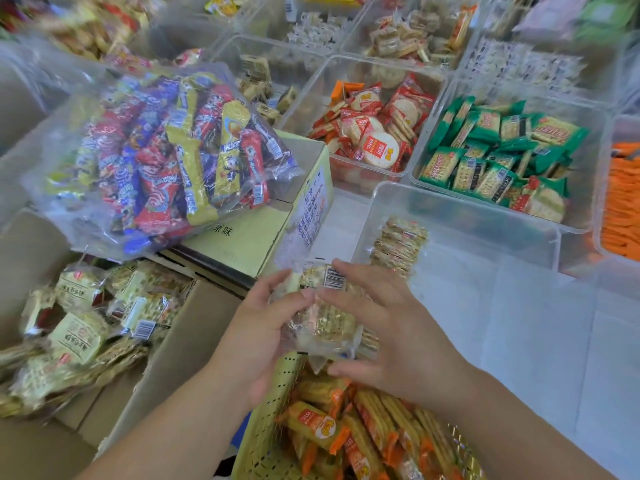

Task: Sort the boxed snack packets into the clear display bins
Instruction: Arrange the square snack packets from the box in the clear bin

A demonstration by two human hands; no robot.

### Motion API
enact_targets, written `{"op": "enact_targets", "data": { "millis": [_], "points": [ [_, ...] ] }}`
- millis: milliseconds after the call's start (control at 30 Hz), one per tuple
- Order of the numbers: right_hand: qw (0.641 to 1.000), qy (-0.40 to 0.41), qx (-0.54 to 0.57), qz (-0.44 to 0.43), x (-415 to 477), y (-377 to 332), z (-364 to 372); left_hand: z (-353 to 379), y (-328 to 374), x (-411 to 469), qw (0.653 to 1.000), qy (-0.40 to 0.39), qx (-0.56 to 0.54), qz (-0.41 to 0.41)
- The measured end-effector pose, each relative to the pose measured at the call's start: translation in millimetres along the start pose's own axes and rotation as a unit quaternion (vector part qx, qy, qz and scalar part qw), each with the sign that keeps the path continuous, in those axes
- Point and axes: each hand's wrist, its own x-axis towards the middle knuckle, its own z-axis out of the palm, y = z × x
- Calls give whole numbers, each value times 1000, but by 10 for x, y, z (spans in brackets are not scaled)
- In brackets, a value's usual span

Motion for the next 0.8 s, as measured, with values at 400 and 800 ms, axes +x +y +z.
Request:
{"op": "enact_targets", "data": {
  "millis": [400,800],
  "points": [
    [828,186,442,291,-95,-314,21,-146,-126,-107,991,41,107,63],
    [739,198,513,390,-138,-427,204,-23,-102,-274,992,1,85,89]
  ]
}}
